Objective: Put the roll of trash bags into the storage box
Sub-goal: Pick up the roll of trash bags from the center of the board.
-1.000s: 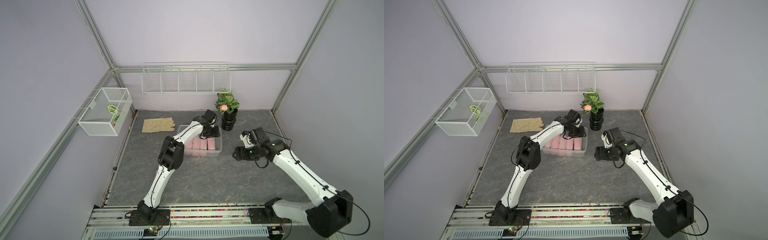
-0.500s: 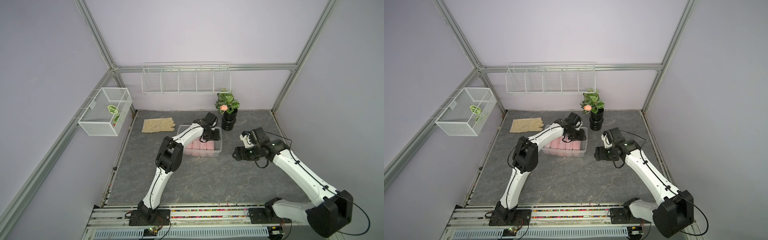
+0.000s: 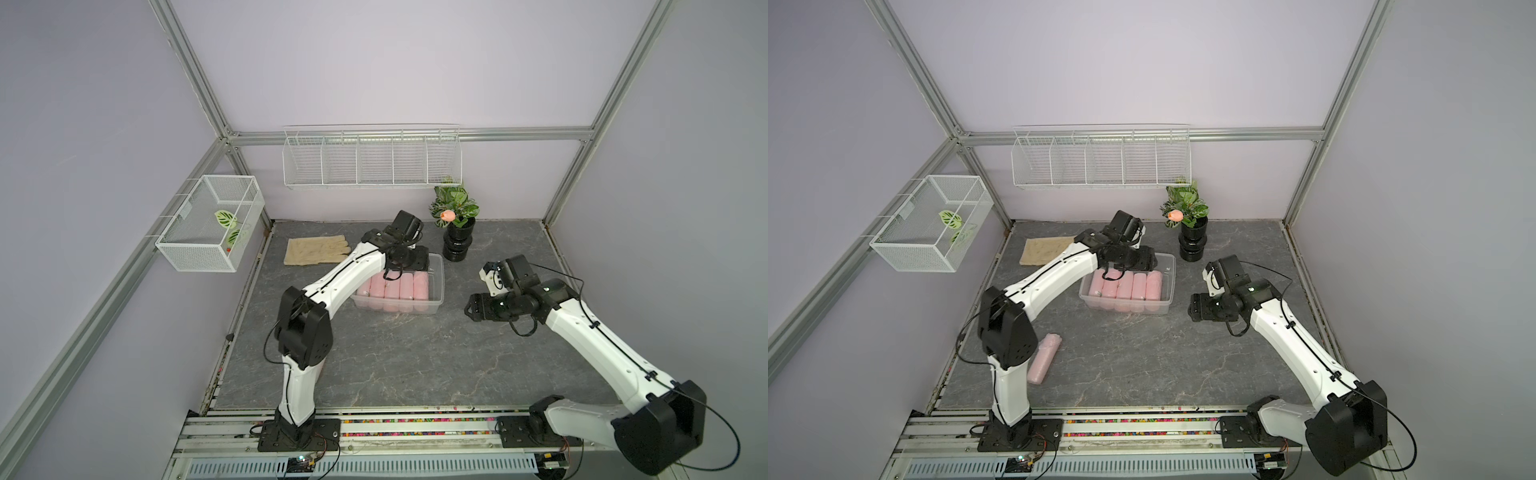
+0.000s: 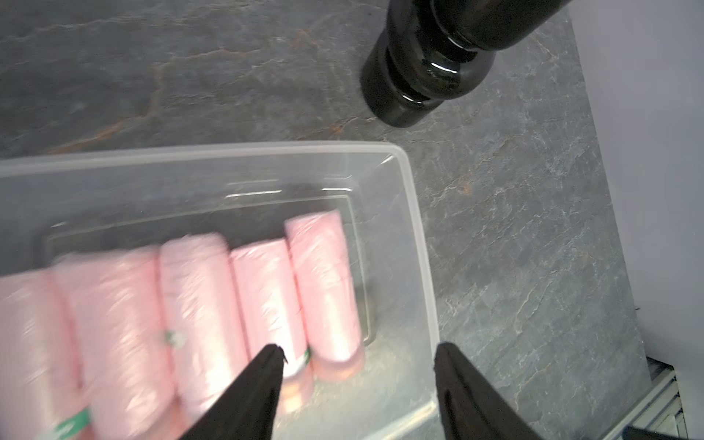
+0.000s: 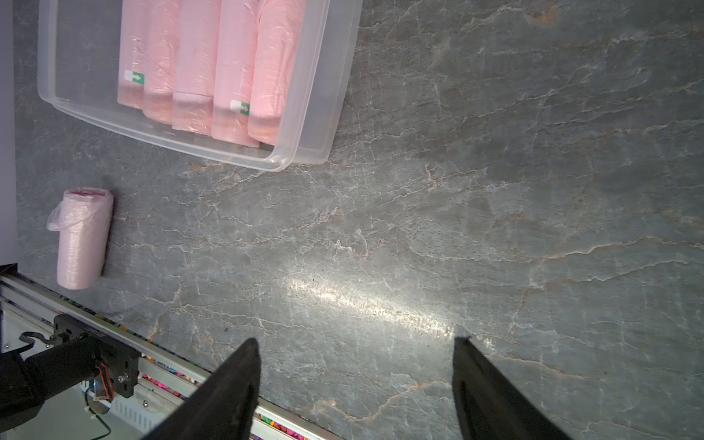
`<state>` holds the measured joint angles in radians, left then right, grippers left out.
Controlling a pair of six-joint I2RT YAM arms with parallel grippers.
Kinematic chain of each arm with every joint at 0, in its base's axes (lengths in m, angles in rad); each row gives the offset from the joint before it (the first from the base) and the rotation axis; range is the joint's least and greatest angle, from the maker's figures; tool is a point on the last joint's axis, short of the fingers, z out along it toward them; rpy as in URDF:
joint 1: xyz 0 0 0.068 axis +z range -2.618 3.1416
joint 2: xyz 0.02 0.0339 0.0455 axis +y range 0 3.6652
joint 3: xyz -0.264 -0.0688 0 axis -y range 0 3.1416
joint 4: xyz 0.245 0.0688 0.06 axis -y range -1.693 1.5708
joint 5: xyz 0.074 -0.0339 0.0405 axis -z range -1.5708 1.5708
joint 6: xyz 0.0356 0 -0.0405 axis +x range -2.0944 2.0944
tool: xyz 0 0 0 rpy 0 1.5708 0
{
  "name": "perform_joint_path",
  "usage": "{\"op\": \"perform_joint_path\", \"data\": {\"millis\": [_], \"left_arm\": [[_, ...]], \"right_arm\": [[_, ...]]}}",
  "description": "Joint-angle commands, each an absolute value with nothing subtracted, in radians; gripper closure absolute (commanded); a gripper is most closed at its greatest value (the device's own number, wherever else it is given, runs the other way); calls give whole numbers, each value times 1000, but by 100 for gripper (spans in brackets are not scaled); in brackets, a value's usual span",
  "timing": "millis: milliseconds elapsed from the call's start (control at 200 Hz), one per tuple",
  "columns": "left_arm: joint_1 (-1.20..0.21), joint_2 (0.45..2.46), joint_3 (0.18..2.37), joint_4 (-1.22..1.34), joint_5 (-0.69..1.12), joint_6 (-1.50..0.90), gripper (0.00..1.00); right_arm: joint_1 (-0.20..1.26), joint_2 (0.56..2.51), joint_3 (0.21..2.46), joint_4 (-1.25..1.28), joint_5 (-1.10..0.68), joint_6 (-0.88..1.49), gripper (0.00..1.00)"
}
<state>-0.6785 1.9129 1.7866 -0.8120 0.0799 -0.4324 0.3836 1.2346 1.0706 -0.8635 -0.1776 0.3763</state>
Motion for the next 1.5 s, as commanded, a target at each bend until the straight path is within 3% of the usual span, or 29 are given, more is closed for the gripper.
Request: {"op": "perform_joint_path", "data": {"millis": [0, 315, 615, 1015, 1235, 1495], "left_arm": [[-641, 1807, 1648, -913, -37, -435, 30], [-624, 1513, 1405, -1257, -206, -526, 24], [-613, 1313, 1211, -1341, -245, -632, 14], [-488, 1424, 1152, -1375, -317, -487, 5], [-388, 1484, 1096, -1285, -156, -395, 5], [-303, 1624, 1101, -1277, -89, -361, 1]], "right_arm": [[376, 1229, 1058, -851, -187, 360, 19], [377, 1251, 1065, -816, -234, 339, 19], [376, 1258, 1051, -791, -272, 327, 19], [376, 1256, 1032, -781, -278, 331, 19], [376, 1279, 1034, -771, -293, 333, 19], [376, 1299, 1031, -757, -307, 328, 19]]}}
